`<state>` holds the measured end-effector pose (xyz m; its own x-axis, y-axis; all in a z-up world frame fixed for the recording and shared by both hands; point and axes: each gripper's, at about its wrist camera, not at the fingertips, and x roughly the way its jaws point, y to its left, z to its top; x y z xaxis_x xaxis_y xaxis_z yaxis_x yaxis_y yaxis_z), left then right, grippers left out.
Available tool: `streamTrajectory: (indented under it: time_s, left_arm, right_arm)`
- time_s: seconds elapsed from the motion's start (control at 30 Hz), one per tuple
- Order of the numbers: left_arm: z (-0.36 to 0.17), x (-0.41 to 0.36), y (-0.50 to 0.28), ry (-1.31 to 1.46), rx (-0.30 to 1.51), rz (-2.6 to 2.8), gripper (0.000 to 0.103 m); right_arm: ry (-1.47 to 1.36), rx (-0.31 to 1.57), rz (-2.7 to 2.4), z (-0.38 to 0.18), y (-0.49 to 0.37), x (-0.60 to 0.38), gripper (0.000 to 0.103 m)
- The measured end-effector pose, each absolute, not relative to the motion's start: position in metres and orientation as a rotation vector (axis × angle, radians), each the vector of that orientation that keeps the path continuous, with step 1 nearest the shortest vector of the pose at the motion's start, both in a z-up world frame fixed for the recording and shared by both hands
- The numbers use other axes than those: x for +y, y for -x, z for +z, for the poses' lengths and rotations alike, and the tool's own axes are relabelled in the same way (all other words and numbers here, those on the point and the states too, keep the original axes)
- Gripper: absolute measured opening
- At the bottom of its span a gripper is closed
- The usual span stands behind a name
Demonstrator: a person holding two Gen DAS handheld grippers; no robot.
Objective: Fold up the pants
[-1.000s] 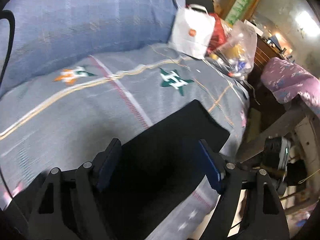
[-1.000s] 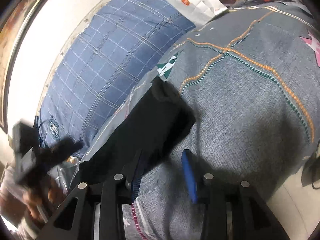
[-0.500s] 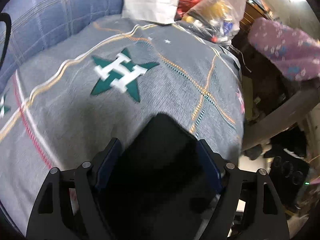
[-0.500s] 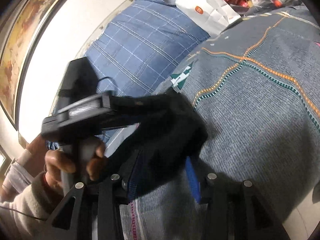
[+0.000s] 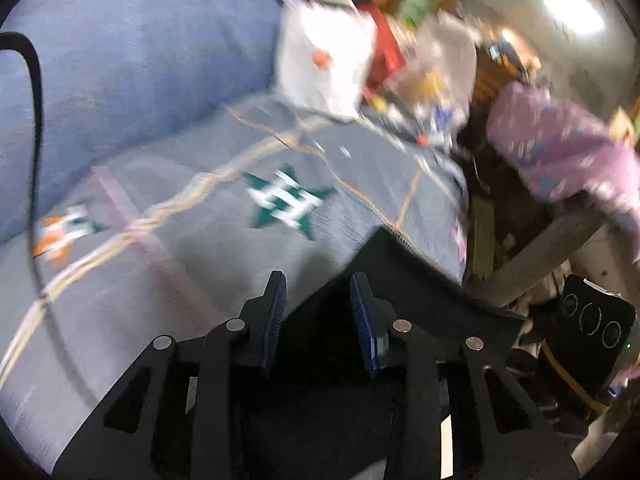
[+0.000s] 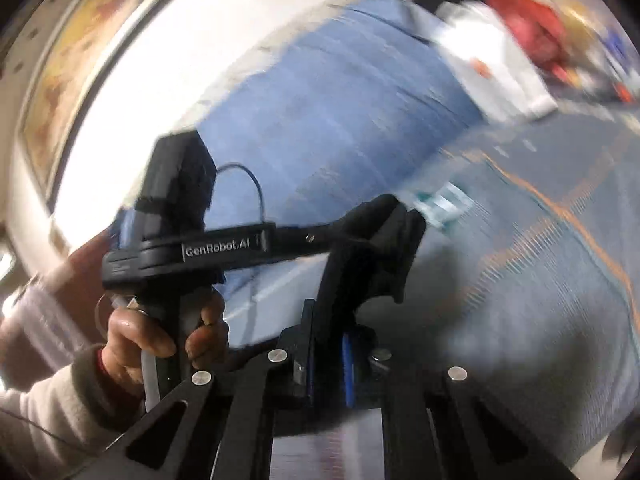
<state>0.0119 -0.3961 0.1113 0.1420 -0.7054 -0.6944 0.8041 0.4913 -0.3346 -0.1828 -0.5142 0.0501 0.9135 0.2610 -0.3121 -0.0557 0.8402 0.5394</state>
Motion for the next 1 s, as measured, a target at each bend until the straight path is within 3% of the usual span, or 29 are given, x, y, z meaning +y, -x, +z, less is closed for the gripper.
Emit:
streamTrajectory:
  time_s: [0.23, 0.33, 0.47, 0.53, 0.67, 0.8, 1.0]
  left_arm:
    - [0.170, -0.215, 0.009, -0.039, 0.818, -0.821, 0.033]
    - [0.175, -0.150, 0.025, -0.001, 0.809, -0.731, 0.033]
    - [0.157, -0.095, 0.042, 0.031, 0.821, -0.633, 0.035]
    - [0.141, -0.082, 0.047, 0.059, 0.845, -0.607, 0.047]
    - [0.106, -0.076, 0.050, 0.135, 0.913, -0.590, 0.048]
    - [0.083, -0.092, 0.049, 0.199, 0.963, -0.599, 0.058]
    - [0.065, -0.125, 0.054, 0.184, 0.994, -0.594, 0.060]
  right_arm:
    - [-0.272, 0.414, 0.396, 0.107, 0.168, -0.407, 0.010]
    - [-0.197, 0.486, 0.488, 0.101, 0.150, -0.360, 0.010]
    - [-0.083, 0.714, 0.601, 0.063, 0.110, -0.290, 0.012]
    - [-0.022, 0.853, 0.616, 0.039, 0.093, -0.265, 0.015]
    - [0.003, 0.859, 0.629, 0.045, 0.101, -0.268, 0.020]
    - [-0.170, 0.772, 0.618, 0.063, 0.123, -0.316, 0.047]
    - [-0.259, 0.720, 0.462, 0.062, 0.127, -0.352, 0.047]
